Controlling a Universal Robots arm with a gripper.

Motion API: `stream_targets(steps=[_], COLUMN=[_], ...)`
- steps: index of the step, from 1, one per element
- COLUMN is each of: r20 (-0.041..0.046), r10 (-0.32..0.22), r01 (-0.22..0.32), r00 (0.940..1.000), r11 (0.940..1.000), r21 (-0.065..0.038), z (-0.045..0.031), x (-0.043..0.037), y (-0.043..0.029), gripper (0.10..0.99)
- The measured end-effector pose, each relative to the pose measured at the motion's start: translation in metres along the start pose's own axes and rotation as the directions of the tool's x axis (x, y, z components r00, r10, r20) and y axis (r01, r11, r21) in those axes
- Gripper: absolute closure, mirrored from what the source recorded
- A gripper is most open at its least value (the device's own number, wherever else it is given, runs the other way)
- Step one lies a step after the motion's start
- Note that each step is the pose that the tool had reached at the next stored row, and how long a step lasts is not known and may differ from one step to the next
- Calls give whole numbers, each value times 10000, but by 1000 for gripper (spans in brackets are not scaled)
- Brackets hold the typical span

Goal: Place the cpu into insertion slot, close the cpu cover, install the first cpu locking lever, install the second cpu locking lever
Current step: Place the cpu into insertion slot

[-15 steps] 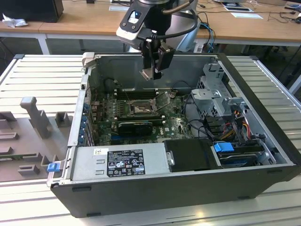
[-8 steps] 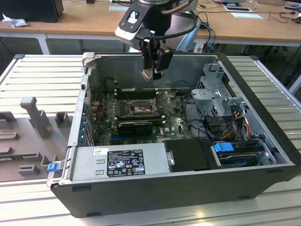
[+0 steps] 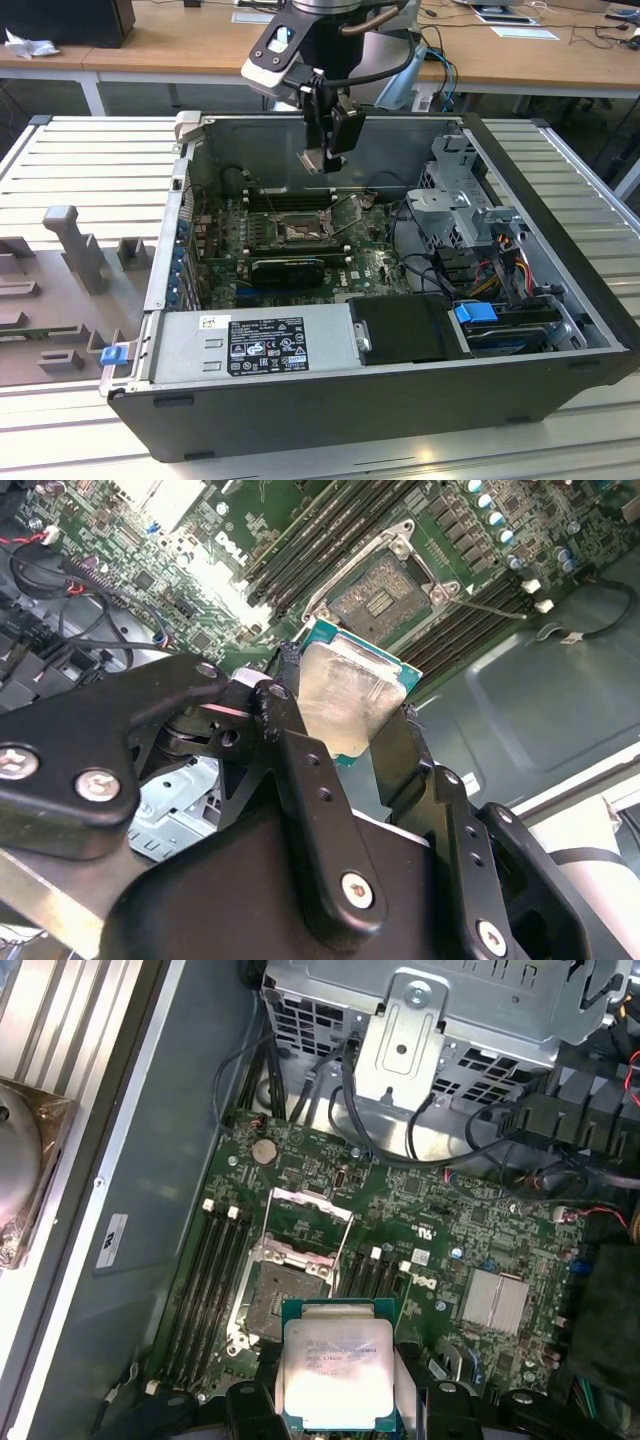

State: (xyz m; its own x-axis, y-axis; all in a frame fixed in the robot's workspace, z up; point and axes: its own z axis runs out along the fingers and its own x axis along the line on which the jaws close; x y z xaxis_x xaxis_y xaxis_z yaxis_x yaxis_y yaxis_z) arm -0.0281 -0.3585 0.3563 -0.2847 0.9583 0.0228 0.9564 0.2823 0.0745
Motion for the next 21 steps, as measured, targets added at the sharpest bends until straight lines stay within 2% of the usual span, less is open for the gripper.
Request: stream_targets(steps=[11,21], r20=[34,80], r10=[509,1130], r01=[-509,-1129], r00=[9987,9936], r11=[9987,9936], r21=[-1,-19], z=[7,13], x=[-1,-1], y=[0,0], gripper=[561,561])
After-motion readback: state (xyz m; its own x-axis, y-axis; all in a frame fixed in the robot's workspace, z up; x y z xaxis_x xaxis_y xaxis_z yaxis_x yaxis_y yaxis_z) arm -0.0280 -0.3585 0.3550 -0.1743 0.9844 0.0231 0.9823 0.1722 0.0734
